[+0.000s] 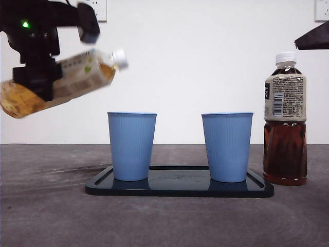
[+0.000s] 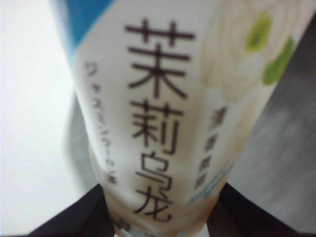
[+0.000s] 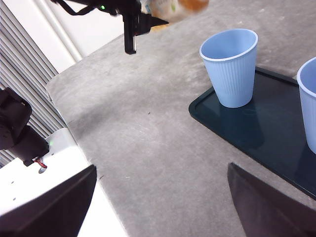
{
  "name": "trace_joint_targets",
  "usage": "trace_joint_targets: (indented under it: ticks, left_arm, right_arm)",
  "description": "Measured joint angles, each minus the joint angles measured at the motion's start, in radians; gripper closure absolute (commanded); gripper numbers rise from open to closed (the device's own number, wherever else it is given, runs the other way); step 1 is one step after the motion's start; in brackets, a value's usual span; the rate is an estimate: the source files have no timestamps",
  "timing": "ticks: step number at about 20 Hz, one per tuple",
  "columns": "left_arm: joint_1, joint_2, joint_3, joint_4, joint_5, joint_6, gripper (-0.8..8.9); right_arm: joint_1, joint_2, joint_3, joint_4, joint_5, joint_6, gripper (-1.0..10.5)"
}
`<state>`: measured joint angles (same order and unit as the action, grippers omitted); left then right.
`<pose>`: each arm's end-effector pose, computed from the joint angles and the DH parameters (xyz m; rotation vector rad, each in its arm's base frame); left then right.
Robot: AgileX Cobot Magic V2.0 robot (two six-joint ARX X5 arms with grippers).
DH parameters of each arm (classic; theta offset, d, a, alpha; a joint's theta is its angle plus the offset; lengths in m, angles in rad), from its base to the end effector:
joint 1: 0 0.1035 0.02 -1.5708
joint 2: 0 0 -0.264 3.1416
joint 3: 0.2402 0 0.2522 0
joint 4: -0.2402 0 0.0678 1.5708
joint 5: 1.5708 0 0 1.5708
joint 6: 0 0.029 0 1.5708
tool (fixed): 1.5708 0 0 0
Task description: Pour the drink into the cup
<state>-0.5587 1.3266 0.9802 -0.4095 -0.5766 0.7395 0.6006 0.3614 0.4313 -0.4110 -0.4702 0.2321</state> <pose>0.2407 -0.1318 0.2698 1.1194 0.6299 -0.2250 0.0763 0.0682 0.2425 0.1841 0.4781 1.0131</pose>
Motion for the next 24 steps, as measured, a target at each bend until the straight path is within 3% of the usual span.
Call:
trace_joint_targets:
  ticks: [5,7,9,13,18,24]
  left_arm:
    - [0.113,-0.086,0.002,0.018,0.337,-0.542,6.6]
    - [0.158,-0.082,-0.012,0.085,0.411,-0.694,6.6]
    - [0.168,-0.082,-0.052,0.205,0.438,-0.786,6.6]
    - [0.166,-0.082,-0.209,0.42,0.467,-0.877,6.61]
    - [0.166,-0.081,-0.379,0.691,0.467,-0.907,6.61]
    - [0.166,-0.004,-0.419,0.771,0.467,-0.906,6.61]
  right_arm:
    - [0.0,0.0,0.0,0.0,0.002,0.0,5.2]
    - [0.0,0.0,0.0,0.0,0.003,0.0,5.2]
    - [0.0,0.0,0.0,0.0,0.018,0.0,5.2]
    - [0.0,0.0,0.0,0.0,0.053,0.0,5.2]
    - [0.0,0.0,0.0,0.0,0.055,0.0,5.2]
    - [0.0,0.0,0.0,0.0,0.08,0.008,5.2]
